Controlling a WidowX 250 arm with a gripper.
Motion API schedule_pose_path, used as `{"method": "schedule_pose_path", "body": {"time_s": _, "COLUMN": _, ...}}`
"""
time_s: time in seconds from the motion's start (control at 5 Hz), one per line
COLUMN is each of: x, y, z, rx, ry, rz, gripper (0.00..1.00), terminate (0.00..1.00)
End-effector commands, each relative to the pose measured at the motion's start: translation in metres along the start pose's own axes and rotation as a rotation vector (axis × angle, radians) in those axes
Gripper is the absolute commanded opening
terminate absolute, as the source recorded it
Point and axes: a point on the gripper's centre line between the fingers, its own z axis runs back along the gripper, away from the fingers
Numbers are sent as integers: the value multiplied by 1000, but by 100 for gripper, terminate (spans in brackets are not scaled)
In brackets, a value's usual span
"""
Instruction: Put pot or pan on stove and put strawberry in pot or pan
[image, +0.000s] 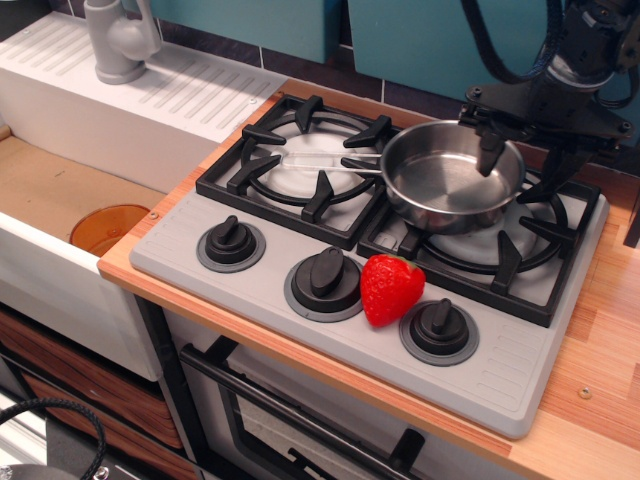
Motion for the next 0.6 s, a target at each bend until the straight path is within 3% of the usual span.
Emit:
{"method": "schedule_pose_path", "body": {"time_s": 0.0, "x": 17, "y": 10, "z": 47, "rx": 13, "ry": 11, "rz": -18, "gripper": 100, "terminate": 0}}
{"method": "schedule_pose_path", "body": {"time_s": 0.4, "x": 22, "y": 32, "z": 72, "rx": 2, "ry": 68, "rz": -71, "gripper": 100, "terminate": 0}}
